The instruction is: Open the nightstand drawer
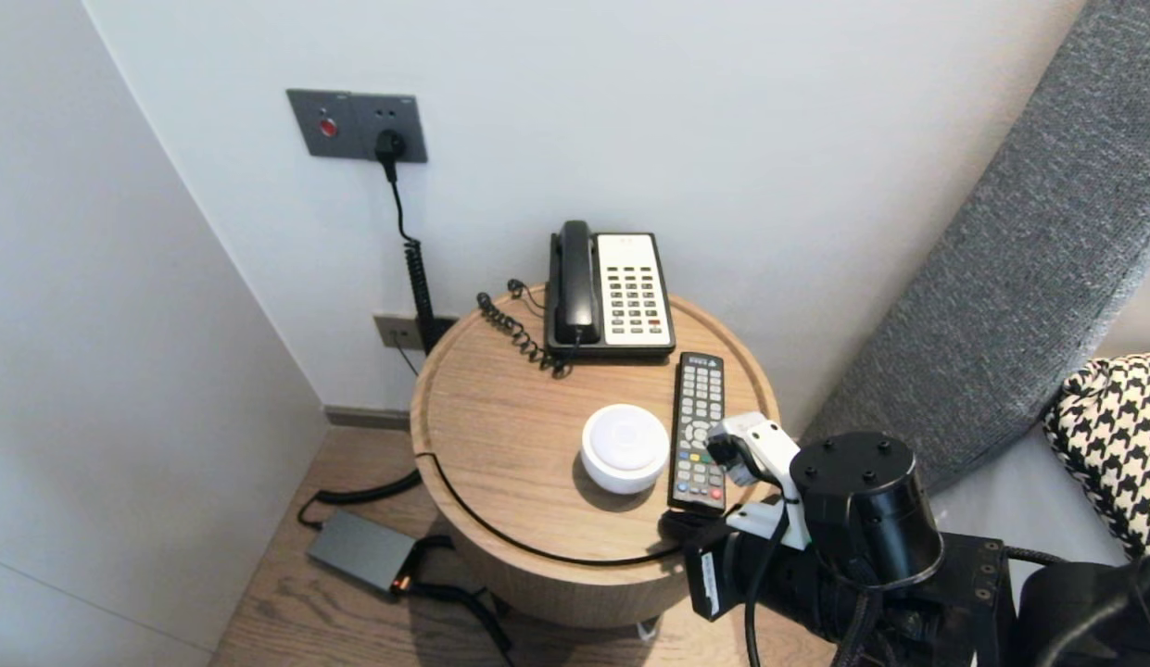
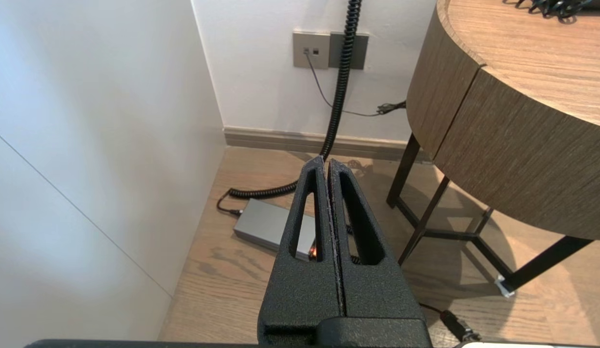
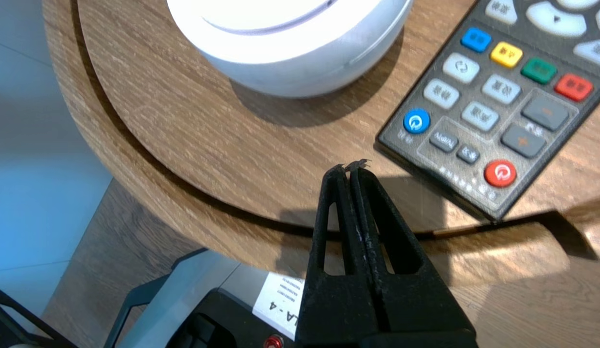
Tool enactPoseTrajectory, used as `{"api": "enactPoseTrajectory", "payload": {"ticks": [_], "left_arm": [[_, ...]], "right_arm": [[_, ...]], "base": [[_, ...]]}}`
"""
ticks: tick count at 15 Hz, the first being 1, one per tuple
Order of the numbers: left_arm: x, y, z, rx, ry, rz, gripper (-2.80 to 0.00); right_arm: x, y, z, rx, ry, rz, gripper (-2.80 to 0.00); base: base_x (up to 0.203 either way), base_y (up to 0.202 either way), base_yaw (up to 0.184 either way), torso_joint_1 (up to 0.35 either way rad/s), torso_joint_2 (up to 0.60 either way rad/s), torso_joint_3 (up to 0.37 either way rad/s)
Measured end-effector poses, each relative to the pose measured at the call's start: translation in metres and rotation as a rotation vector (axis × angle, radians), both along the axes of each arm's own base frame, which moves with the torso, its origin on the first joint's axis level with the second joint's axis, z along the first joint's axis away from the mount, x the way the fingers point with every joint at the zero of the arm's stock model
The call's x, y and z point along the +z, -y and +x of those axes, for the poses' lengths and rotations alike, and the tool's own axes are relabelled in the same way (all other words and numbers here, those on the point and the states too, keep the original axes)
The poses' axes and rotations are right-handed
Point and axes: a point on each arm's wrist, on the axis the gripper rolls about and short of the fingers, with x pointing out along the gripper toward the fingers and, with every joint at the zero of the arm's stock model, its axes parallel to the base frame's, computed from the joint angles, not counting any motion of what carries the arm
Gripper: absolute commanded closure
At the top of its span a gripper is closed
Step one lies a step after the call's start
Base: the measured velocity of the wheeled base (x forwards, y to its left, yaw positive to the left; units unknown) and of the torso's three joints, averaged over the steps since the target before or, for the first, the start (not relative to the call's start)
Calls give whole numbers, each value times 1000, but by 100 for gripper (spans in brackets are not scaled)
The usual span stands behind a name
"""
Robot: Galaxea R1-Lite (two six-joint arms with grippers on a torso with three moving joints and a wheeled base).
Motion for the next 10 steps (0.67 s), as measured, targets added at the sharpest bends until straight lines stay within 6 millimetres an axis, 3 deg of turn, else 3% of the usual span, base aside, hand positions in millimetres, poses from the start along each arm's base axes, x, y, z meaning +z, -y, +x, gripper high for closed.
{"api": "enactPoseTrajectory", "payload": {"ticks": [10], "left_arm": [[0,0,0,0,0,0,0]], "right_arm": [[-1,8,-11,9,-9,-9,0]], "base": [[0,0,0,0,0,0]]}}
